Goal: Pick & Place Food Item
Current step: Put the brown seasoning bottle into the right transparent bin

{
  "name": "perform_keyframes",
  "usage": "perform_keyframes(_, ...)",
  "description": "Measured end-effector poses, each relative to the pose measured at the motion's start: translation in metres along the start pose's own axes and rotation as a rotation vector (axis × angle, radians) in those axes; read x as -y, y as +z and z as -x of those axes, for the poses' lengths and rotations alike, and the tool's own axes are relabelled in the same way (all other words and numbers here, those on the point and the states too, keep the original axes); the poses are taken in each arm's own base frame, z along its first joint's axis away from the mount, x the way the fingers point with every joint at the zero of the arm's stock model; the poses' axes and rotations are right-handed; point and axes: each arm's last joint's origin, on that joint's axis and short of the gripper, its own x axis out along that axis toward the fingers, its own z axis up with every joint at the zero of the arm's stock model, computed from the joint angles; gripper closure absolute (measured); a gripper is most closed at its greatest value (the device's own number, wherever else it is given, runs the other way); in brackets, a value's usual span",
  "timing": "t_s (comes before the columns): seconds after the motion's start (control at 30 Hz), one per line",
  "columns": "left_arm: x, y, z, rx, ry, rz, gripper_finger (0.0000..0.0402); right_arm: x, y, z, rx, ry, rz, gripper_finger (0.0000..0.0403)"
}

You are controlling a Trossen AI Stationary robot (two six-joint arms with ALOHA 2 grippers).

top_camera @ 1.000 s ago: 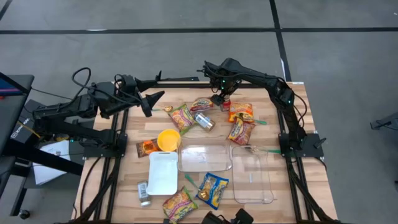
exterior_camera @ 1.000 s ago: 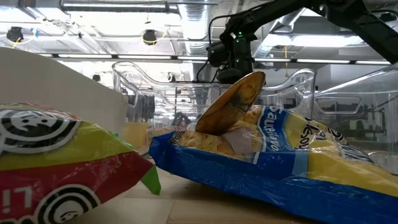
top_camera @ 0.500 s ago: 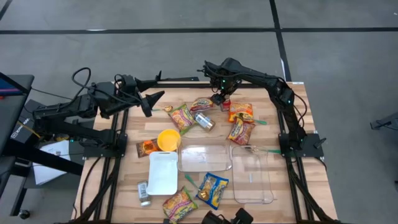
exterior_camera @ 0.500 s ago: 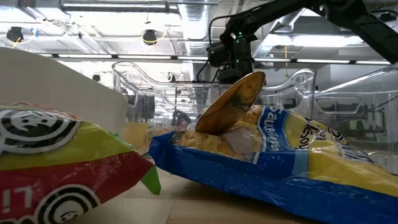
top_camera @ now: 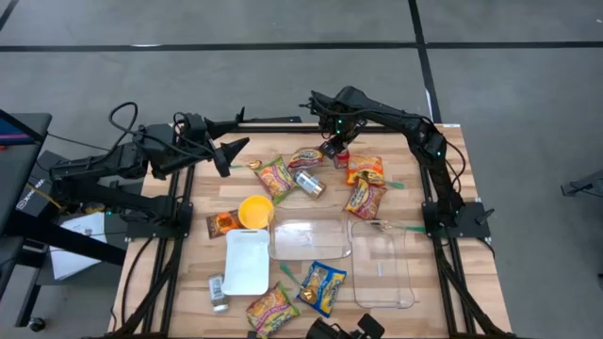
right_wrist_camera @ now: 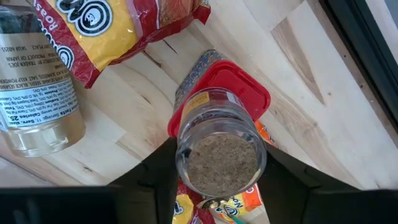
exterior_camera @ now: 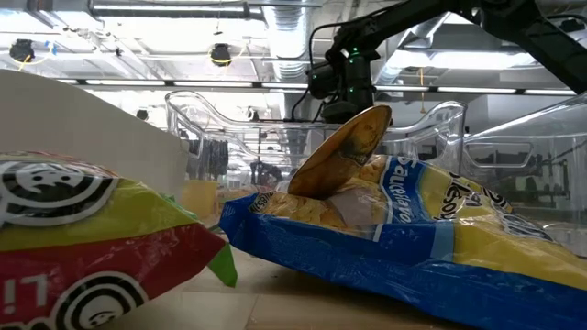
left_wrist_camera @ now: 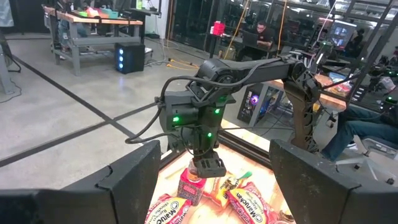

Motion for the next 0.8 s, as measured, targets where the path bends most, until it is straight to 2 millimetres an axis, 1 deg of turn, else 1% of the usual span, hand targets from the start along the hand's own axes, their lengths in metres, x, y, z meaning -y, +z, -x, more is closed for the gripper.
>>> perform_keyframes(0.2,0.000,0.000,0.000,0.000,0.000,0.017,0.0105,0.000,-0.001,0.000,-0.012,-0.003,0.000,0.0235)
perform_keyframes(0.3,0.000,0.000,0.000,0.000,0.000,0.018,0.0105,0.000,-0.006,0.010,0.008,-0.002,0.000,0.0235)
perform_keyframes(0.4,0.000,-0.001,0.000,-0.006,0.001,0.015,0.0105,0.001,-0.014,0.031,0.077,0.011,-0.027,0.0233)
perform_keyframes(0.53,0.000,-0.001,0.000,-0.007,0.001,0.014,0.0105,0.000,-0.033,0.062,0.152,0.031,-0.057,0.0233)
perform_keyframes(0.6,0.000,-0.001,0.000,-0.008,0.001,0.014,0.0105,-0.003,-0.047,0.080,0.181,0.040,-0.060,0.0233)
perform_keyframes(0.67,0.000,-0.001,0.000,-0.007,0.001,0.014,0.0105,-0.011,-0.063,0.097,0.213,0.052,-0.034,0.0233)
perform_keyframes(0.8,0.000,-0.001,0.000,-0.007,0.001,0.014,0.0105,-0.032,-0.100,0.124,0.238,0.076,0.021,0.0233)
